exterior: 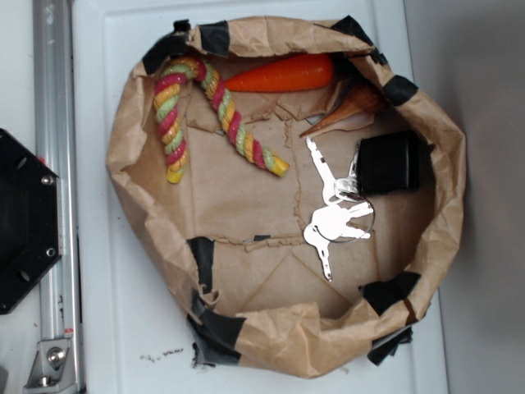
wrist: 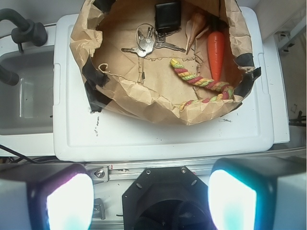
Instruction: Grab the multicolored rope.
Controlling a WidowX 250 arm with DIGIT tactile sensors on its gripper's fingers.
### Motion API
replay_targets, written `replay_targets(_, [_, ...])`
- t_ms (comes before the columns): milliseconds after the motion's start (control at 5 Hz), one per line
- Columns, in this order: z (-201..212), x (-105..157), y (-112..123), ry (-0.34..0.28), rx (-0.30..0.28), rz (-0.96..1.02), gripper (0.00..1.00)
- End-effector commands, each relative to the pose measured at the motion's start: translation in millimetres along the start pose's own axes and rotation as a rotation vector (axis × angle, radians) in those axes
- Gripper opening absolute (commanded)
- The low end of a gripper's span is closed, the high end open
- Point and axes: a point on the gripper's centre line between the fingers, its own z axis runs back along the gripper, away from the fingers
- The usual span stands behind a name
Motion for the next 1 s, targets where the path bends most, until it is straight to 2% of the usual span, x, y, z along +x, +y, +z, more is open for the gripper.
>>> replay_targets(0, [0.0, 0.0, 0.0, 0.0, 0.0, 0.0, 1.0])
replay_targets(200, [-35.4, 46.6, 13.0, -0.03, 0.047, 0.141, 1.0])
replay_targets(400, [-71.7, 90.0, 25.2, -0.019, 0.107, 0.287, 1.0])
replay_targets(600, [-123.4, 122.3, 38.6, 0.099, 0.177, 0.312, 1.0])
replay_targets(800, [-169.5, 105.9, 69.7, 0.208, 0.259, 0.331, 1.0])
